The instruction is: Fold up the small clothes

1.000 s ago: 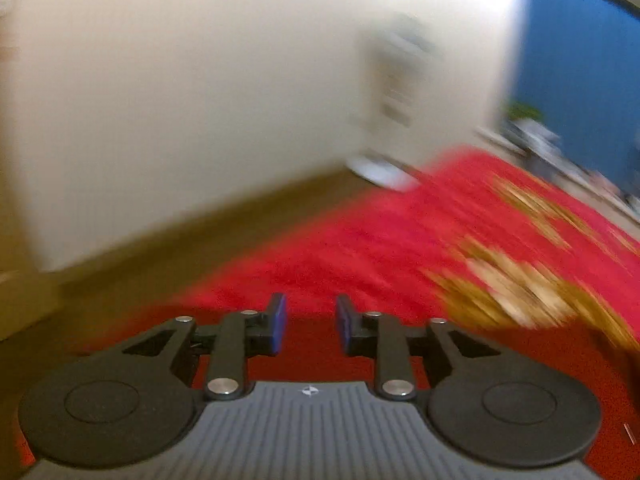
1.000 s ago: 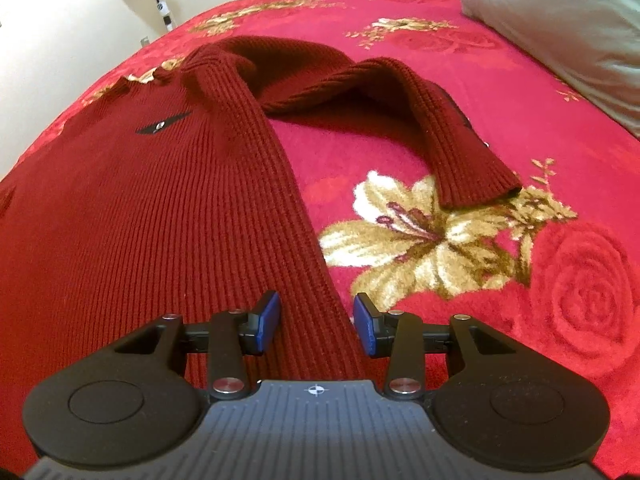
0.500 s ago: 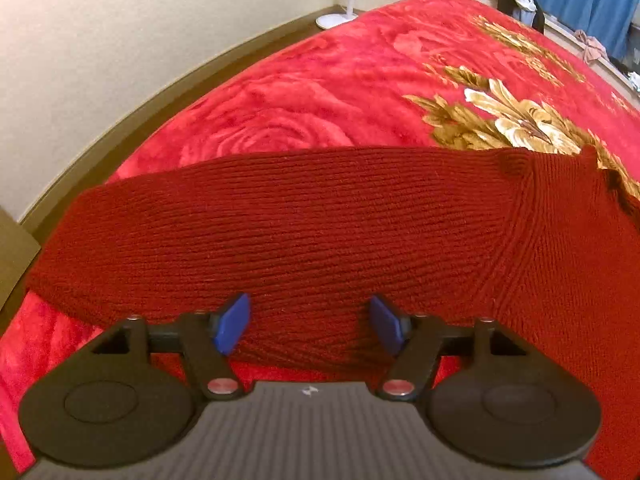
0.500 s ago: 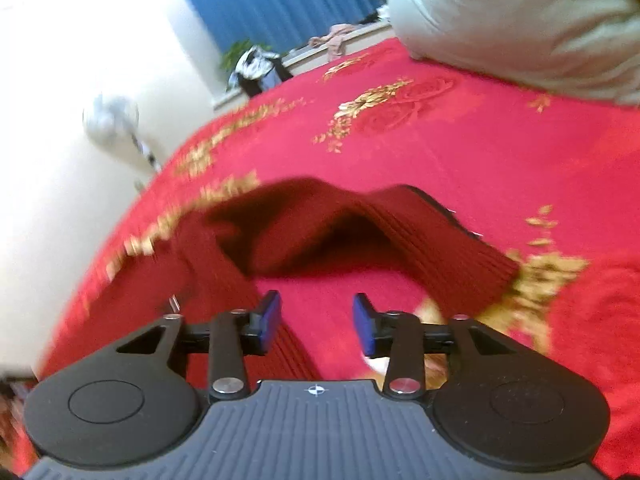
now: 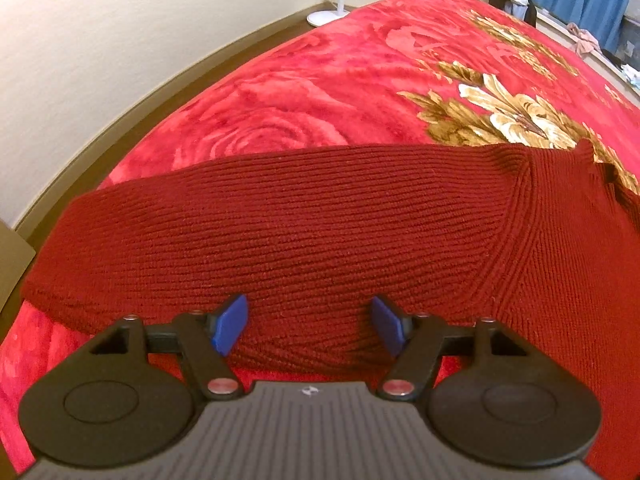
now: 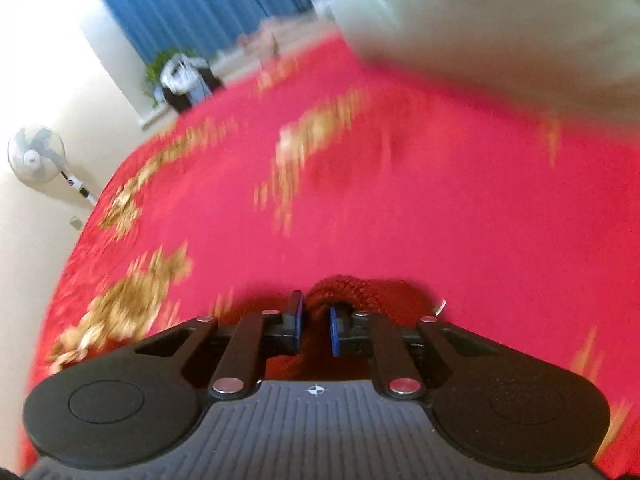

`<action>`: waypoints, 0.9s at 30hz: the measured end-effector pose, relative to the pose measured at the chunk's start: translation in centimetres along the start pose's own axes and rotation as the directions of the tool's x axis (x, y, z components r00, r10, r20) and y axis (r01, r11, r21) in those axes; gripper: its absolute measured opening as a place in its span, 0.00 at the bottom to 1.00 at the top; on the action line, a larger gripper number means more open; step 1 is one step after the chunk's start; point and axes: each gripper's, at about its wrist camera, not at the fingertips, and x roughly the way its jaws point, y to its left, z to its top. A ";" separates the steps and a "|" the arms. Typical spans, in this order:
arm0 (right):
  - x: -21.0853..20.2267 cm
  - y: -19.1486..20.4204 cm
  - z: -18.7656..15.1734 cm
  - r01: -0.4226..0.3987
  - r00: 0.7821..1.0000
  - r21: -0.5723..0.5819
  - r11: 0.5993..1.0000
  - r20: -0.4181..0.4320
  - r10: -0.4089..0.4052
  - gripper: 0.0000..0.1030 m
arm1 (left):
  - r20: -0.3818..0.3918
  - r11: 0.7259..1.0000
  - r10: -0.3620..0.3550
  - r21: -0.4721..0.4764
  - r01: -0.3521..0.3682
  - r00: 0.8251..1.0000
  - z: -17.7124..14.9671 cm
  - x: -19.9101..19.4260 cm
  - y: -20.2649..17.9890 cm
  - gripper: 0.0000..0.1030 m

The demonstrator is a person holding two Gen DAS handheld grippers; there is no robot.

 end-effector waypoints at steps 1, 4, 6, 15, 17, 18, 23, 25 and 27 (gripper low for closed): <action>-0.5 0.3 1.6 0.010 0.998 -0.046 0.999 0.064 -0.007 0.11 | -0.001 1.000 0.000 0.003 0.000 1.000 0.0 0.0 0.0 0.72; -2.4 -0.2 4.9 0.032 0.962 -0.136 0.990 0.274 0.007 0.11 | -0.004 1.000 0.001 0.009 -0.001 1.000 0.1 0.1 -0.1 0.72; -1.1 -2.1 5.9 0.095 0.962 -0.134 0.986 0.266 -0.057 0.11 | -0.005 1.000 0.002 0.013 -0.002 1.000 0.2 0.1 -0.2 0.72; 5.6 -8.2 2.0 0.208 0.977 -0.116 0.971 0.062 -0.202 0.11 | -0.006 1.000 0.006 0.025 -0.006 1.000 0.1 0.2 -0.4 0.75; 3.6 -8.7 2.2 0.129 0.979 -0.034 0.991 0.162 -0.122 0.11 | -0.009 1.000 0.005 0.023 -0.005 1.000 0.2 0.3 -0.4 0.75; 3.6 -9.1 1.9 0.139 0.978 -0.018 0.990 0.161 -0.134 0.12 | -0.011 1.000 0.005 0.020 -0.005 1.000 0.3 0.3 -0.4 0.75; 6.3 -13.4 -0.5 0.266 0.962 0.101 0.959 -0.088 -0.258 0.32 | -0.013 1.000 0.011 0.017 -0.011 1.000 0.3 0.3 -0.6 0.76; 5.1 -14.2 -0.9 0.267 0.963 0.175 0.948 -0.022 -0.268 0.49 | -0.013 1.000 0.004 0.018 -0.004 1.000 0.3 0.2 -0.4 0.76; 4.9 -15.0 -1.2 0.245 0.969 0.225 0.943 -0.037 -0.243 0.48 | -0.014 1.000 -0.004 0.008 0.004 1.000 0.3 0.1 -0.2 0.76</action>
